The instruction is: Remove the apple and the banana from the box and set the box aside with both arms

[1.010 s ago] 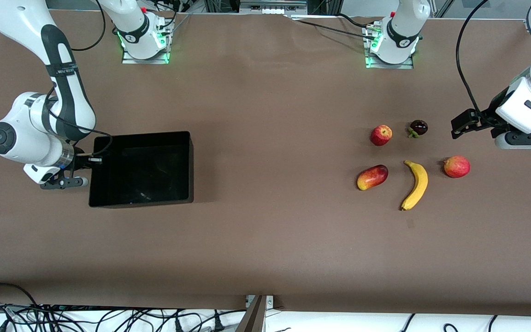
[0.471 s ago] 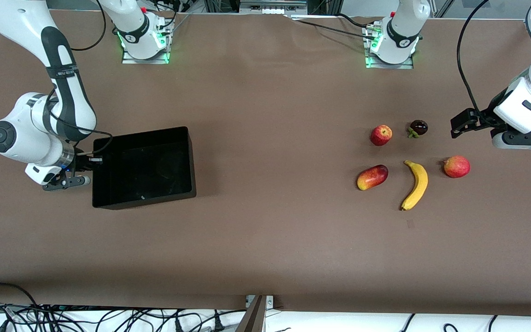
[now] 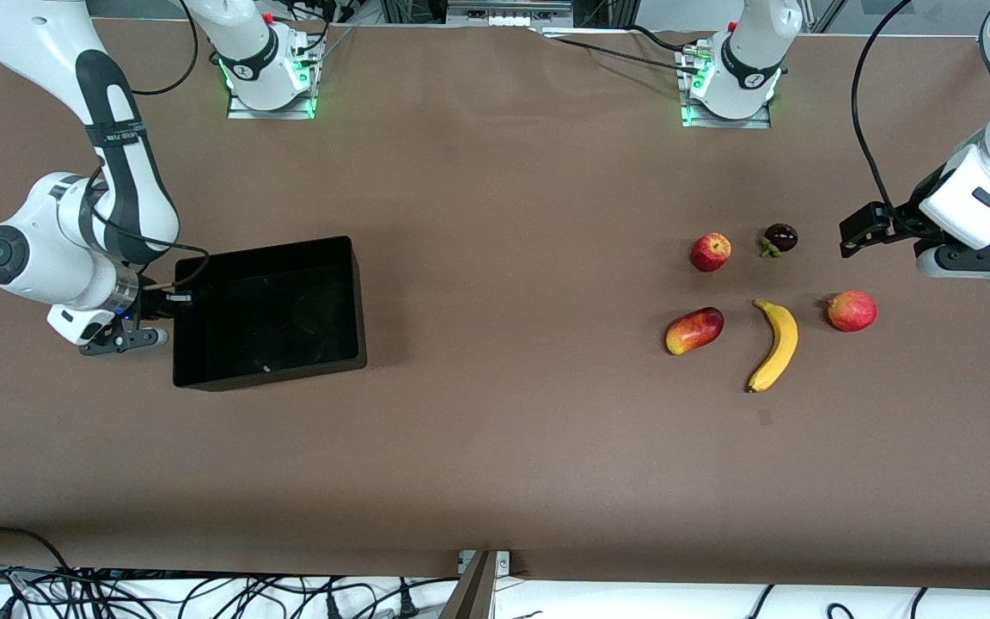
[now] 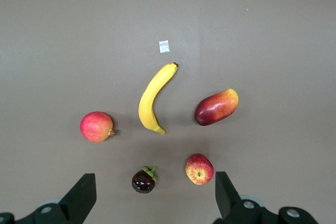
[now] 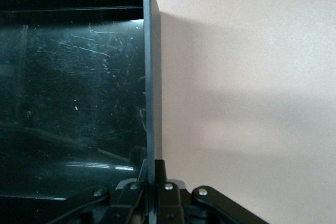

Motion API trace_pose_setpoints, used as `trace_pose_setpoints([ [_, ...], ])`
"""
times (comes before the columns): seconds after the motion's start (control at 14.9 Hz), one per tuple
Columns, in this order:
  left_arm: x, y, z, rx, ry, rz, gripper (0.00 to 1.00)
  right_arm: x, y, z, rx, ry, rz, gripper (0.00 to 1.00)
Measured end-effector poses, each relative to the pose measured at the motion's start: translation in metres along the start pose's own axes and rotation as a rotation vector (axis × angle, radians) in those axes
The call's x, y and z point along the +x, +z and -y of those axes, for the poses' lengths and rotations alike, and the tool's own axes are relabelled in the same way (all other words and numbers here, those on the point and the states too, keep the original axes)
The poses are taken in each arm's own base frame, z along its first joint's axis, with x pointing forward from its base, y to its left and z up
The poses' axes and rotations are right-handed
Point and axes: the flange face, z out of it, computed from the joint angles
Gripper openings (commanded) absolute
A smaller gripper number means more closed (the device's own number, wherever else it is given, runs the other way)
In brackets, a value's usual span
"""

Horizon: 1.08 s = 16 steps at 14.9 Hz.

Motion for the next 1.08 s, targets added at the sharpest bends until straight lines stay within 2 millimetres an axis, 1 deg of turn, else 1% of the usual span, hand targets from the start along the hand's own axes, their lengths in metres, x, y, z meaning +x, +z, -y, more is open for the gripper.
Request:
trace_pose_setpoints([
  [0.2, -0.001, 0.001, -0.001, 0.0, 0.002, 0.007, 1.0, -0.001, 0.0, -0.002, 0.004, 0.006, 0.004, 0.0],
  [0.34, -0.001, 0.001, -0.002, 0.004, 0.005, 0.008, 1.0, -0.004, 0.001, -0.008, 0.013, 0.019, 0.015, 0.0],
  [0.4, -0.001, 0.0, -0.002, 0.006, 0.006, 0.007, 1.0, -0.006, 0.002, -0.01, 0.016, 0.025, 0.019, 0.33],
  [0.47, -0.001, 0.0, -0.003, 0.006, 0.007, 0.006, 1.0, -0.006, 0.002, -0.013, 0.017, 0.029, 0.02, 0.99],
  [0.61, -0.001, 0.0, -0.005, 0.007, 0.011, 0.006, 1.0, -0.004, -0.005, -0.015, 0.018, 0.04, 0.007, 1.0],
  [0.67, -0.001, 0.0, -0.006, 0.007, 0.012, 0.005, 1.0, 0.002, -0.014, -0.014, 0.016, 0.046, -0.012, 1.0],
  [0.74, -0.001, -0.001, -0.006, 0.007, 0.013, 0.005, 1.0, 0.01, -0.029, -0.011, 0.019, 0.057, -0.025, 1.0],
  [0.81, -0.001, -0.001, -0.007, 0.007, 0.014, 0.005, 1.0, 0.02, -0.049, -0.004, 0.03, 0.072, -0.023, 1.0],
  [0.88, -0.001, -0.001, -0.007, 0.007, 0.015, 0.005, 1.0, 0.03, -0.074, 0.007, 0.042, 0.086, -0.018, 1.0],
  [1.01, -0.002, 0.0, -0.008, 0.007, 0.016, 0.015, 1.0, 0.047, -0.128, 0.039, 0.059, 0.1, -0.015, 1.0],
  [1.08, -0.003, 0.001, -0.008, 0.008, 0.017, 0.019, 1.0, 0.051, -0.152, 0.053, 0.064, 0.099, -0.021, 1.0],
])
